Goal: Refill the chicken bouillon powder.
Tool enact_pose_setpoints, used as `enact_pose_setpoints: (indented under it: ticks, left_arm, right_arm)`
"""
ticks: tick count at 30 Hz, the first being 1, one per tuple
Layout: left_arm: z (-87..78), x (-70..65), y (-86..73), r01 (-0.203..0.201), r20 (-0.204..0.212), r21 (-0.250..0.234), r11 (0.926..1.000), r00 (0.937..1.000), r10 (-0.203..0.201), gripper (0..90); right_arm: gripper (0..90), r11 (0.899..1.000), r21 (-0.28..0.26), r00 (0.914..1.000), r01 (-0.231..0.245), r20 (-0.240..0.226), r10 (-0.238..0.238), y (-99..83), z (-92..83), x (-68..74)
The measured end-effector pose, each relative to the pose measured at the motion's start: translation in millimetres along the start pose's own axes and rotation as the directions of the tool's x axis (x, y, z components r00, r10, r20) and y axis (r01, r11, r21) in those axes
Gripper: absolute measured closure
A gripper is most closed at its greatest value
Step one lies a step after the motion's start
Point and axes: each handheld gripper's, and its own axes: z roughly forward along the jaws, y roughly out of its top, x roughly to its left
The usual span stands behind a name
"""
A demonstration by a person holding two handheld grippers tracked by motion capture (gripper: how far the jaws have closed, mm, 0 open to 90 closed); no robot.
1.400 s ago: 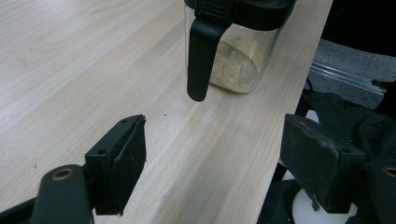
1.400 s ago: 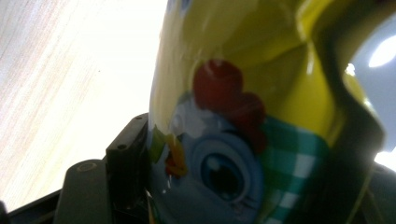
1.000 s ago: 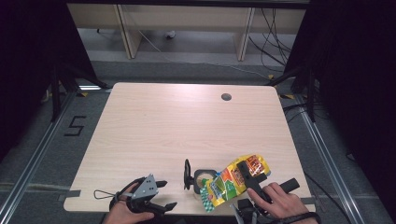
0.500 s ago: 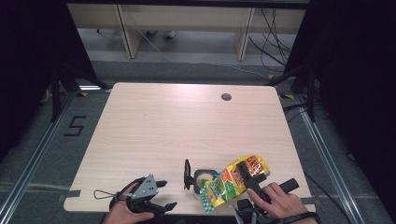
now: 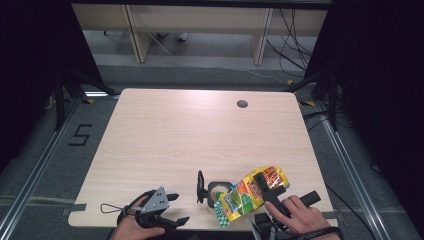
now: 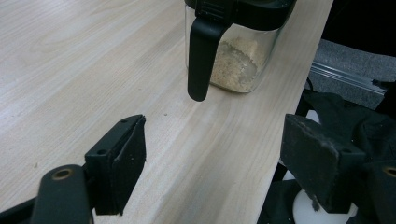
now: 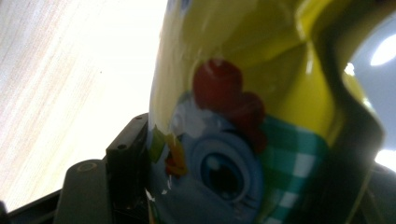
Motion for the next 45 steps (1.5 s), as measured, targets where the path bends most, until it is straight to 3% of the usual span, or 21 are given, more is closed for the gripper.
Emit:
enact_pose_setpoints:
  ticks: [3,8,16,17,24,25,26,28,36,38,45]
  left_arm:
    - [-0.2,0.0,0.2,0.0,-0.001,0.004,1.0,1.0,0.0,22.2]
    - [0.5,0.0,-0.2,0.001,0.003,-0.004,1.0,1.0,-0.001,22.2]
    - [0.3,-0.3,-0.1,0.002,-0.003,0.0,1.0,1.0,-0.002,22.3]
    - [0.5,-0.2,-0.1,0.002,-0.002,-0.001,1.0,1.0,-0.002,22.2]
    - [0.5,-0.3,-0.1,0.001,-0.002,-0.001,1.0,1.0,-0.001,22.3]
    - [0.5,-0.3,-0.1,0.001,-0.002,-0.001,1.0,1.0,-0.001,22.2]
    - [0.7,0.0,-0.2,0.002,0.003,-0.004,1.0,1.0,-0.002,22.2]
    - [0.5,0.1,-0.2,0.001,0.003,-0.004,1.0,1.0,-0.001,22.2]
    - [-0.2,-0.1,0.0,0.0,0.0,0.001,1.0,1.0,0.0,22.2]
    - [-0.3,0.0,0.2,0.0,-0.001,0.005,1.0,1.0,0.0,22.2]
    - [-0.5,-0.5,0.1,0.0,-0.004,0.004,1.0,1.0,0.0,22.2]
  right_arm:
    - [31.2,0.999,0.024,0.9992,-0.039,-0.005,0.039,-0.3,-1.9,2.7]
    - [31.2,1.0,0.023,0.9999,-0.016,-0.001,0.016,-1.0,-1.8,1.1]
    - [31.1,1.0,0.021,0.9999,-0.013,0.001,0.013,-1.2,-1.3,0.8]
    - [31.1,0.999,0.018,0.9996,-0.029,0.004,0.029,-1.0,-1.1,1.9]
    - [31.1,1.0,-0.002,1.0,0.007,0.005,-0.007,-1.3,-0.4,-1.4]
    - [31.1,1.0,-0.002,1.0,0.007,0.005,-0.007,-1.3,-0.4,-1.4]
    - [31.2,0.999,0.023,0.9993,-0.036,-0.009,0.036,0.1,-0.9,2.8]
    - [31.1,1.0,0.02,0.9999,-0.014,-0.009,0.014,1.1,-0.7,2.1]
    - [31.2,0.999,0.022,0.9994,-0.034,-0.001,0.034,0.2,-2.2,1.7]
    - [31.2,1.0,0.0,1.0,-0.001,0.01,0.001,-1.5,-1.9,-2.6]
    - [31.2,1.0,0.009,1.0,-0.001,0.006,0.0,-2.5,-3.5,-3.4]
